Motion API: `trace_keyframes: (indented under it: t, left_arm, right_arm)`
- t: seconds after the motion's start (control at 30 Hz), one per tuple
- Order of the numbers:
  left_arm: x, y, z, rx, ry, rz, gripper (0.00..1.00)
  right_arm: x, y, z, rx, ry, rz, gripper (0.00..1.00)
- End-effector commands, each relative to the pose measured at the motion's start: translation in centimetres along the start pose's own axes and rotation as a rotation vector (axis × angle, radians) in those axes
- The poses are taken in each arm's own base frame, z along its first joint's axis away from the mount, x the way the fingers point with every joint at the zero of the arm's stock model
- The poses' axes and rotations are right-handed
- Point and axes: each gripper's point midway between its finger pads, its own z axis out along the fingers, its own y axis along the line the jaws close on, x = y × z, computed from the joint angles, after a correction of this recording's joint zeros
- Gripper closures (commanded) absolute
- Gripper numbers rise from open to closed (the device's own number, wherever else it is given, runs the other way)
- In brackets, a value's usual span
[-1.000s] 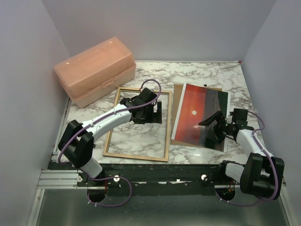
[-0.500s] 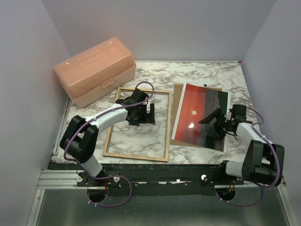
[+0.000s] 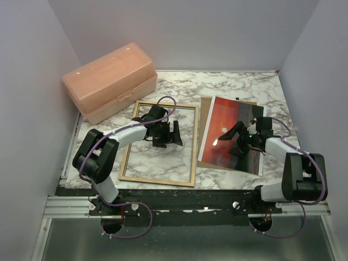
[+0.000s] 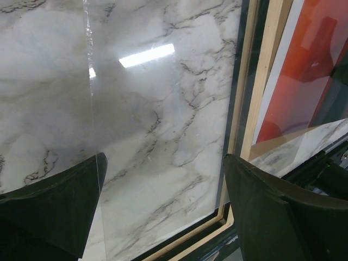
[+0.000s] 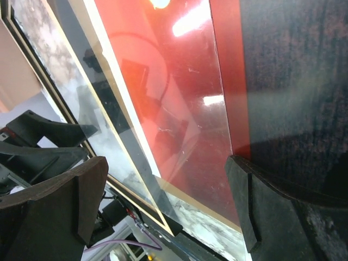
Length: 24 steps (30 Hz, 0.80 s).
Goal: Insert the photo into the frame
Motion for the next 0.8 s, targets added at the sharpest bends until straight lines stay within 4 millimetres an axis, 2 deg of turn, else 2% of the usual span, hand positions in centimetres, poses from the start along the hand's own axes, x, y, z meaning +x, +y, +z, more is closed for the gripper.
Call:
trace_keyframes:
  t: [0.0,0.07,0.27,0.4,0.53,0.6,0.77]
  left_arm:
    - [-0.1,-0.3,-0.9,0.056,-0.01,-0.01,0.1]
    - [0.0,-0.2,-1.6,0.046,-0.019,-0.008,0.1]
    - [0.8,1.0,-4.2,-0.026,-0.065,-0.001,0.11]
    - [2.5,3.0,-6.1,-0.113,-0.084,-0.027,0.11]
    - [3.3,5.0,-8.2,-0.194,-0.15,-0.043,0.1]
    - [3.3,5.7,-9.1,-0.219,-0.175,-0.041,0.1]
    - [3.0,5.8,-9.8,-0.224,-0.181,-0.008,0.09]
  right_arm:
    - [0.9,0.9,0.5,-0.028,0.018,0.013,0.0]
    - [1.1,1.9,0.5,-0.056,0.023,0.005,0.0]
    - [3.6,4.7,1.7,-0.084,0.096,-0.076,0.0]
    - [5.8,6.2,2.9,-0.085,0.146,-0.117,0.0]
    - [7.5,7.1,4.2,-0.059,0.172,-0.164,0.0]
    - [7.4,6.9,4.6,-0.019,0.162,-0.177,0.0]
    - [4.7,6.1,3.6,0.117,0.018,-0.194,0.0]
